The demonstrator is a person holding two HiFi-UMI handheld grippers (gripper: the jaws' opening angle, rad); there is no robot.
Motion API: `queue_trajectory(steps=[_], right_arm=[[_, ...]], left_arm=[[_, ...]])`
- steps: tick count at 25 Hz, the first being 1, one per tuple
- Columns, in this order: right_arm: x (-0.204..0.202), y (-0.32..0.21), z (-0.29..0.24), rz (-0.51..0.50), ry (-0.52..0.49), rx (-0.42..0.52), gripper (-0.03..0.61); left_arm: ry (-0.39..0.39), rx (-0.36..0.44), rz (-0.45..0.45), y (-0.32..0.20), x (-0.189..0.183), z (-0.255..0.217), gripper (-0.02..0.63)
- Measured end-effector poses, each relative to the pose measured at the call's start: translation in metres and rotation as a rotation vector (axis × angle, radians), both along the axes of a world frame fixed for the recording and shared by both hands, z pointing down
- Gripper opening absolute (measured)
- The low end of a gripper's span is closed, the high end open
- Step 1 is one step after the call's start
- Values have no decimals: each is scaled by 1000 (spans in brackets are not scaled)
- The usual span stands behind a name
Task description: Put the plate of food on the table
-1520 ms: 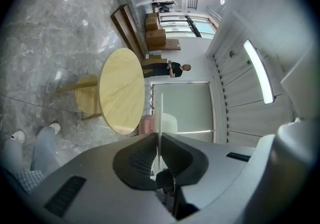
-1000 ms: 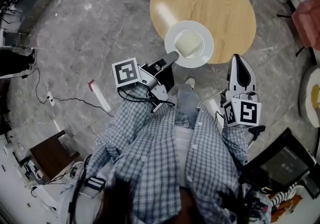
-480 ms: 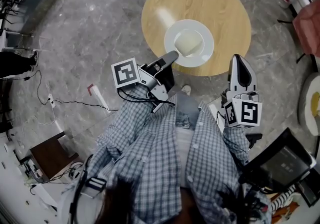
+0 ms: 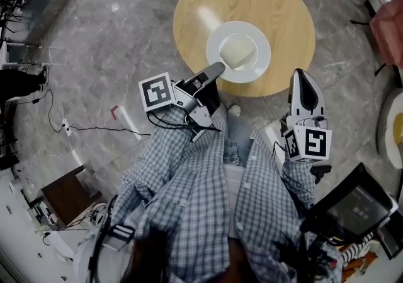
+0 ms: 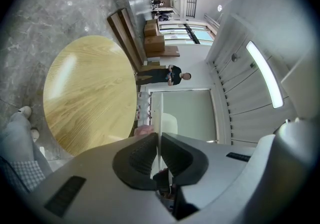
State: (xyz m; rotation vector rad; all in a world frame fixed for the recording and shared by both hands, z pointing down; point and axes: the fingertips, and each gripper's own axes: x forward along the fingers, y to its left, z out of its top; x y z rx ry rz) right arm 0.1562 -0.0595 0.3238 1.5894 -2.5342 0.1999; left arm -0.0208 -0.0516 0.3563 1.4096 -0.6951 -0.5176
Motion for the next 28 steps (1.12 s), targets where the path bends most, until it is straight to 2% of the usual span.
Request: queue_trajectory(steps=[11,18,21,25,28], right_arm=[[7,-25,4,27,1,-19,8],[-2,-62,-3,87,-51,-35,8],[-5,-70,1,109,-22,-59,8],[-20,-89,3,86,-44,-104,8],[-30,-105,2,59,-71,-98,9]], left_arm=[[-4,-4,74,-34,19,1,20],[8,-1,116,-71,11,-2,21],[20,3,124,-80,10,-5,21],[25,3,135,-100,3,-7,20],[28,5,144,-118,-1,-7,20]])
